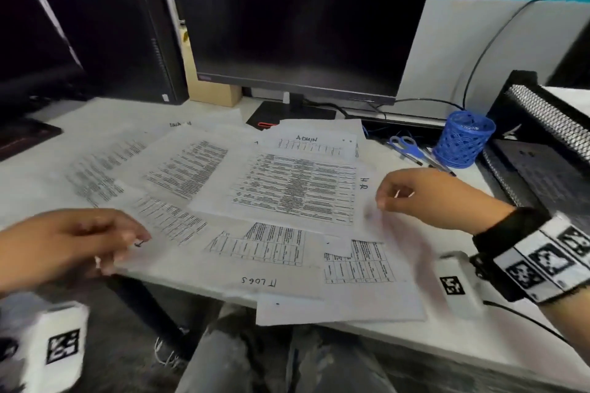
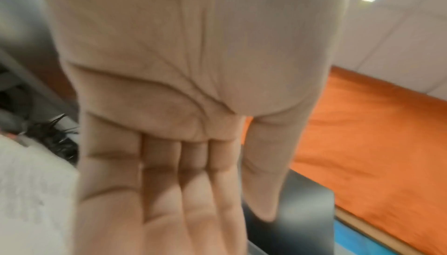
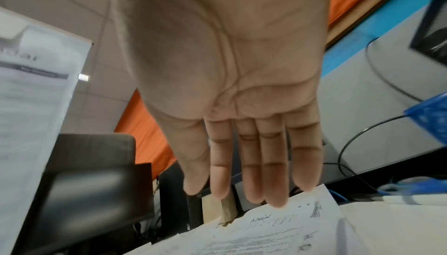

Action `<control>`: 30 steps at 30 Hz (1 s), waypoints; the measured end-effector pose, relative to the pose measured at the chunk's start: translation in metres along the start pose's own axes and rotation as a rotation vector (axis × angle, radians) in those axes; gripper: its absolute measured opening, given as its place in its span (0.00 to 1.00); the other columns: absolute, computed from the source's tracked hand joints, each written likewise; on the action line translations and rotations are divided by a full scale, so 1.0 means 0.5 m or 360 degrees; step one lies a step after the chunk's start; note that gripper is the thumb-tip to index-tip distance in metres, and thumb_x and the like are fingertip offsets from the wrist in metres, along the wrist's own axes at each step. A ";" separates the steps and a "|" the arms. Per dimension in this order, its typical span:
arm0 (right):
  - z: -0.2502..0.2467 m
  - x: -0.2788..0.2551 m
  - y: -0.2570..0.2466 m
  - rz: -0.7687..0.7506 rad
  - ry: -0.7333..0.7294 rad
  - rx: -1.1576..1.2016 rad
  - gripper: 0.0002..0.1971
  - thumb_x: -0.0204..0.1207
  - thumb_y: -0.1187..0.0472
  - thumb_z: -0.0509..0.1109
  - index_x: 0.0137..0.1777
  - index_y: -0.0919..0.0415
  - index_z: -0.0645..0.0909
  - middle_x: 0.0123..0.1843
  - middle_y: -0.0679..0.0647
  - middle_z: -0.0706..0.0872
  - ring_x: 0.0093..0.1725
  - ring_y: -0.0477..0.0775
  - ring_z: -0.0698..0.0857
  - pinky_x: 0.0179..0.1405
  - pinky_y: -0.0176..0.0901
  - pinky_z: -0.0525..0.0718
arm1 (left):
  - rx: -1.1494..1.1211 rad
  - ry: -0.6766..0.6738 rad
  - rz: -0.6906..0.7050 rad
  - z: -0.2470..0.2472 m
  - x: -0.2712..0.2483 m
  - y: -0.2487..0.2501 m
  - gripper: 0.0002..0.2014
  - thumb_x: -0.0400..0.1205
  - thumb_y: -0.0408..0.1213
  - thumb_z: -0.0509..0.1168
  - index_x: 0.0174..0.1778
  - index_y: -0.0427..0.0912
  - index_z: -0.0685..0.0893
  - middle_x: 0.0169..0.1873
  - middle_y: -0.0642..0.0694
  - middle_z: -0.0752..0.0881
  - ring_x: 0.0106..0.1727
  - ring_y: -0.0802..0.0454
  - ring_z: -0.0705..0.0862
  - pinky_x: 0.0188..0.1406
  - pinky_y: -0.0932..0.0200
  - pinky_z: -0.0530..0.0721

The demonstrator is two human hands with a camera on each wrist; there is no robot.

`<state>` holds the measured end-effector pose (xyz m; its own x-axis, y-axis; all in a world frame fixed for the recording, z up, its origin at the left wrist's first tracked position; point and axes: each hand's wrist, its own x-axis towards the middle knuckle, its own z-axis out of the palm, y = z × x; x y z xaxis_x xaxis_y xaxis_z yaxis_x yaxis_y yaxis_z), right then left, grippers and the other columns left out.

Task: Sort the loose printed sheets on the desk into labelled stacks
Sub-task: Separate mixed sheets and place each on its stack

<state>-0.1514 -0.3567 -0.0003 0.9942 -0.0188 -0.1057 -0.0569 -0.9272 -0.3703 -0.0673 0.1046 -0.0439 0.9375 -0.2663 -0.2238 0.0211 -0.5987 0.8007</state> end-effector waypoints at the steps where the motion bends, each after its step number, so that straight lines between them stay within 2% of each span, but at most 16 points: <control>1: 0.003 0.038 -0.016 -0.0037 0.0017 -0.0024 0.04 0.77 0.50 0.70 0.48 0.47 0.83 0.47 0.42 0.85 0.45 0.43 0.81 0.39 0.31 0.74 | -0.0110 0.0005 0.0030 0.000 0.019 0.032 0.07 0.77 0.34 0.67 0.44 0.44 0.90 0.33 0.40 0.89 0.31 0.50 0.87 0.27 0.64 0.84; 3: 0.013 0.116 -0.042 -0.0085 0.0031 -0.0138 0.09 0.77 0.51 0.70 0.56 0.48 0.83 0.54 0.45 0.85 0.48 0.46 0.80 0.42 0.35 0.73 | -0.0448 0.0160 -0.0082 -0.002 0.058 0.075 0.08 0.81 0.30 0.64 0.52 0.41 0.86 0.42 0.41 0.88 0.42 0.48 0.87 0.42 0.56 0.86; 5: 0.028 0.191 -0.063 -0.0075 -0.0003 -0.0253 0.16 0.78 0.52 0.69 0.65 0.51 0.79 0.60 0.49 0.83 0.53 0.49 0.80 0.45 0.36 0.74 | -0.0902 0.0243 -0.0416 -0.002 0.108 0.060 0.07 0.82 0.31 0.63 0.55 0.40 0.80 0.43 0.39 0.82 0.45 0.42 0.84 0.47 0.45 0.85; 7: 0.046 0.258 -0.080 -0.0048 -0.0043 -0.0264 0.23 0.76 0.52 0.71 0.71 0.51 0.75 0.67 0.51 0.81 0.62 0.52 0.80 0.54 0.39 0.77 | -0.1238 0.0260 -0.0672 0.008 0.145 0.059 0.06 0.81 0.31 0.63 0.52 0.41 0.75 0.41 0.38 0.80 0.40 0.43 0.82 0.39 0.42 0.88; 11: 0.070 0.349 -0.111 0.0118 -0.0237 -0.0194 0.45 0.67 0.49 0.79 0.81 0.53 0.60 0.78 0.54 0.71 0.75 0.57 0.72 0.73 0.49 0.69 | -0.1414 0.0425 -0.0760 0.030 0.210 0.057 0.04 0.80 0.28 0.62 0.43 0.39 0.75 0.49 0.36 0.77 0.40 0.43 0.80 0.38 0.42 0.86; 13: 0.080 0.379 -0.119 0.0202 -0.0347 -0.0211 0.51 0.64 0.47 0.81 0.83 0.54 0.56 0.80 0.55 0.69 0.77 0.59 0.70 0.74 0.50 0.67 | -0.1447 0.0497 -0.0749 0.043 0.229 0.060 0.04 0.80 0.26 0.62 0.49 0.37 0.76 0.49 0.34 0.79 0.40 0.42 0.82 0.30 0.47 0.86; 14: 0.086 0.392 -0.120 0.0226 -0.0366 -0.0232 0.52 0.63 0.46 0.82 0.83 0.54 0.57 0.79 0.55 0.70 0.77 0.59 0.70 0.74 0.50 0.67 | -0.1441 0.0516 -0.0723 0.050 0.237 0.061 0.11 0.80 0.25 0.63 0.58 0.34 0.76 0.49 0.33 0.80 0.40 0.41 0.84 0.27 0.49 0.87; 16: 0.097 0.416 -0.119 0.0243 -0.0361 -0.0246 0.51 0.60 0.45 0.83 0.81 0.55 0.62 0.76 0.56 0.73 0.74 0.59 0.73 0.73 0.50 0.68 | -0.1320 0.0549 -0.0652 0.060 0.258 0.054 0.34 0.77 0.19 0.64 0.78 0.39 0.61 0.49 0.33 0.80 0.44 0.38 0.85 0.33 0.45 0.88; 18: 0.101 0.430 -0.120 0.0258 -0.0375 -0.0202 0.46 0.61 0.47 0.83 0.77 0.58 0.67 0.73 0.56 0.77 0.72 0.58 0.75 0.71 0.49 0.69 | -0.1051 0.0543 -0.0622 0.067 0.266 0.060 0.44 0.77 0.15 0.62 0.83 0.50 0.52 0.51 0.36 0.79 0.51 0.35 0.84 0.49 0.37 0.86; 19: 0.100 0.433 -0.120 0.0254 -0.0372 -0.0197 0.43 0.62 0.47 0.82 0.76 0.58 0.68 0.72 0.56 0.78 0.71 0.58 0.75 0.71 0.49 0.70 | -0.0931 0.0538 -0.0605 0.070 0.268 0.063 0.44 0.77 0.14 0.61 0.82 0.52 0.53 0.54 0.36 0.80 0.51 0.36 0.84 0.50 0.37 0.86; 22: 0.083 0.432 -0.109 0.0216 -0.0213 -0.0213 0.34 0.70 0.48 0.77 0.74 0.60 0.73 0.73 0.56 0.78 0.70 0.58 0.76 0.67 0.46 0.71 | -0.0654 0.0608 -0.0555 0.064 0.259 0.078 0.45 0.76 0.12 0.55 0.82 0.55 0.52 0.61 0.33 0.79 0.38 0.45 0.81 0.21 0.57 0.84; 23: 0.072 0.430 -0.100 0.0214 -0.0146 -0.0189 0.32 0.72 0.48 0.75 0.74 0.60 0.74 0.72 0.57 0.78 0.69 0.57 0.77 0.66 0.45 0.72 | -0.0594 0.0653 -0.0545 0.057 0.254 0.081 0.47 0.75 0.11 0.54 0.83 0.57 0.48 0.66 0.33 0.76 0.38 0.46 0.81 0.20 0.58 0.83; 24: 0.059 0.428 -0.089 0.0219 -0.0083 -0.0143 0.32 0.73 0.47 0.74 0.74 0.59 0.74 0.72 0.57 0.78 0.69 0.57 0.77 0.66 0.44 0.72 | -0.0526 0.0715 -0.0523 0.047 0.251 0.083 0.49 0.75 0.11 0.54 0.83 0.58 0.43 0.66 0.33 0.77 0.39 0.46 0.81 0.26 0.54 0.86; 26: 0.027 0.419 -0.065 0.0234 0.0023 -0.0008 0.31 0.72 0.46 0.74 0.73 0.57 0.75 0.72 0.57 0.78 0.70 0.57 0.77 0.67 0.44 0.71 | -0.0387 0.0862 -0.0469 0.026 0.242 0.081 0.52 0.75 0.12 0.56 0.82 0.56 0.34 0.44 0.41 0.81 0.36 0.48 0.79 0.40 0.49 0.86; 27: 0.011 0.413 -0.054 0.0228 0.0069 0.0043 0.30 0.72 0.45 0.75 0.72 0.56 0.76 0.72 0.56 0.78 0.70 0.57 0.77 0.68 0.45 0.71 | -0.0320 0.0928 -0.0445 0.012 0.237 0.077 0.52 0.76 0.14 0.58 0.82 0.56 0.31 0.34 0.48 0.75 0.33 0.51 0.76 0.38 0.52 0.83; 30: -0.022 0.403 -0.014 0.0173 0.0181 0.0127 0.18 0.70 0.46 0.76 0.58 0.50 0.83 0.63 0.52 0.84 0.67 0.57 0.80 0.67 0.48 0.72 | -0.0191 0.1068 -0.0392 -0.024 0.225 0.073 0.53 0.77 0.15 0.60 0.80 0.55 0.28 0.32 0.51 0.71 0.36 0.47 0.76 0.37 0.56 0.78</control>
<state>0.0503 -0.3583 -0.0086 0.9855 -0.1635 -0.0457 -0.1669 -0.8847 -0.4352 0.0429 0.0620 -0.0332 0.9109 0.4098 -0.0473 0.2612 -0.4843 0.8350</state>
